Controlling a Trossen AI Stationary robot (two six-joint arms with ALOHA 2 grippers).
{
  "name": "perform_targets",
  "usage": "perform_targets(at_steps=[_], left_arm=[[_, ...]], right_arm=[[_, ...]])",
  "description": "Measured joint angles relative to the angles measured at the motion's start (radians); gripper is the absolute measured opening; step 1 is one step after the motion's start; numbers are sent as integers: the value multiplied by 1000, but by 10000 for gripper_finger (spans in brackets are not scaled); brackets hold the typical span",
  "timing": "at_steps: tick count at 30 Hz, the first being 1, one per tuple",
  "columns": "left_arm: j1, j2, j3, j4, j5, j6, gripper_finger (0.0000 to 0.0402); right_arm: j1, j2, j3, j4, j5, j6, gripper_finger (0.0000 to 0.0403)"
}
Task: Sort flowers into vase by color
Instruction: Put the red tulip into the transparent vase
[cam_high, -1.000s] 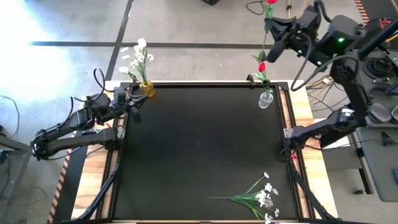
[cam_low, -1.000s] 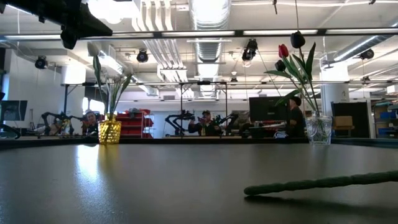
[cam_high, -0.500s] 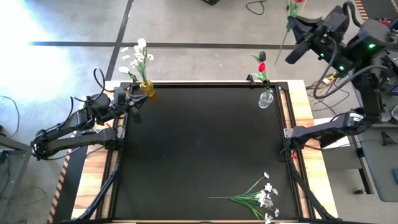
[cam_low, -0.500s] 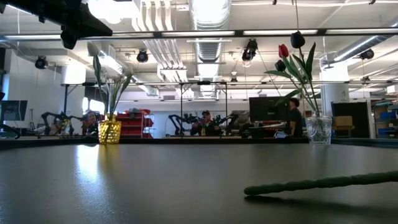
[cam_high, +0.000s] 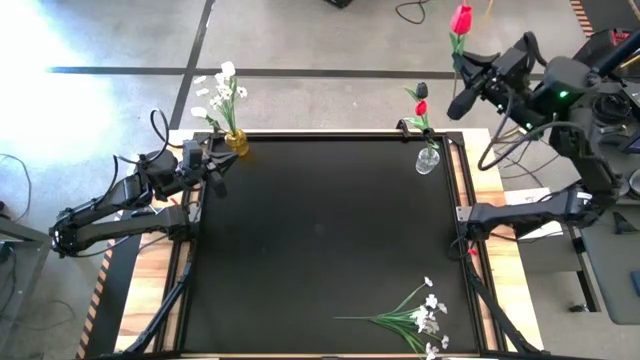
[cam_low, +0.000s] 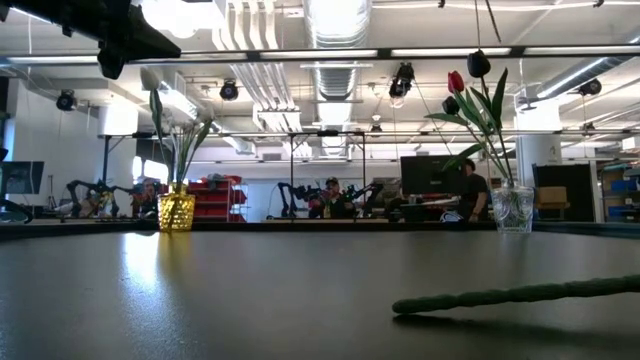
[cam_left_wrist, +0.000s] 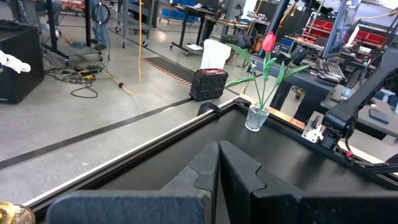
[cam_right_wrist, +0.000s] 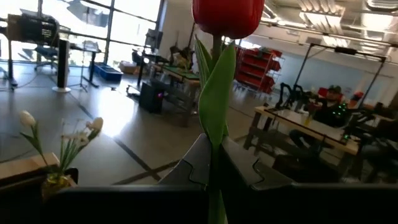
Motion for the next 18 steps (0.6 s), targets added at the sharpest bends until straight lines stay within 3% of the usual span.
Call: perform_targets(at_steps=[18], left_arm=[[0,0,0,0,0,0,0]], right_arm=[[-115,-301,-629,398,76,33,12]])
